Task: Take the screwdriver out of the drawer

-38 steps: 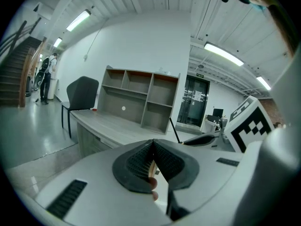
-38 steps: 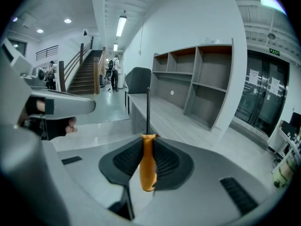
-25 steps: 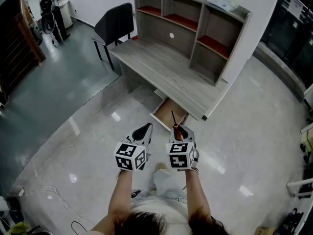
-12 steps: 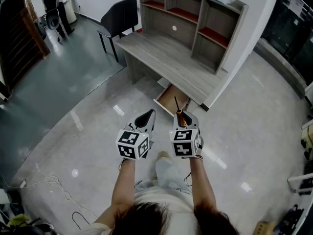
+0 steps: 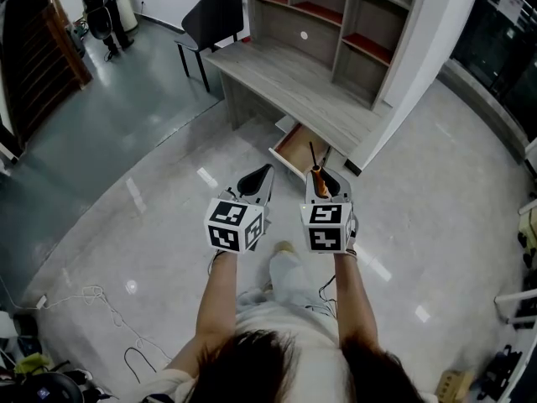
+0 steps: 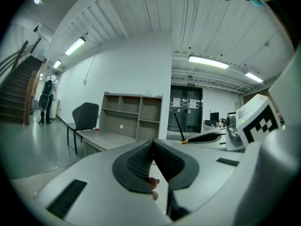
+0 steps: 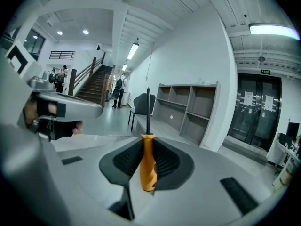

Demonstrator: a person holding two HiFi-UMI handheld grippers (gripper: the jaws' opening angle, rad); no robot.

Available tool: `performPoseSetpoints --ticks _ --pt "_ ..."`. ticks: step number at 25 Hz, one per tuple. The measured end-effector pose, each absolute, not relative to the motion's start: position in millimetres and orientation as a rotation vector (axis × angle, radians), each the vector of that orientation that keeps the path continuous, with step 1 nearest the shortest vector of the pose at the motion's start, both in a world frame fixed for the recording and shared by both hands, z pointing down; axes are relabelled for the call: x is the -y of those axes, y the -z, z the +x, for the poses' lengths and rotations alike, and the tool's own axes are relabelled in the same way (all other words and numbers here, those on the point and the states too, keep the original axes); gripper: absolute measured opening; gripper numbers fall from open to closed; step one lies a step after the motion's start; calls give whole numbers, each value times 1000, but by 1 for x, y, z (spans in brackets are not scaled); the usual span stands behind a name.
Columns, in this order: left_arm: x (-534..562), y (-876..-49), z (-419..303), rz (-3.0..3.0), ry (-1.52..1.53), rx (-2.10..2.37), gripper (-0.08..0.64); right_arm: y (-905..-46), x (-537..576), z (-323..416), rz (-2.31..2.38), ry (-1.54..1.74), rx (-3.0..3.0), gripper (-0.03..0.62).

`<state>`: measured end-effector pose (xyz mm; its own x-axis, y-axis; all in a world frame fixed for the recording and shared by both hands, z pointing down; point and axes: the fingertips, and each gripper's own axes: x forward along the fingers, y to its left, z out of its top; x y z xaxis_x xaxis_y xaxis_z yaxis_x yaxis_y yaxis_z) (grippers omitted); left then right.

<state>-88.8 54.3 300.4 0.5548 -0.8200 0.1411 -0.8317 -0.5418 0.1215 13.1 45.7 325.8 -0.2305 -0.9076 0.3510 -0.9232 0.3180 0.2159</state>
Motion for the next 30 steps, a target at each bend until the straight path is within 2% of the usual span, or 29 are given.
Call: performPoseSetpoints --ticks 19,30 --pt "-100 -287 -78 2721 -177 1449 17 -300 -91 8 1663 50 2264 83" --pt "-101 -274 -49 2705 -173 1508 17 -282 -91 36 1643 104 2324 83"
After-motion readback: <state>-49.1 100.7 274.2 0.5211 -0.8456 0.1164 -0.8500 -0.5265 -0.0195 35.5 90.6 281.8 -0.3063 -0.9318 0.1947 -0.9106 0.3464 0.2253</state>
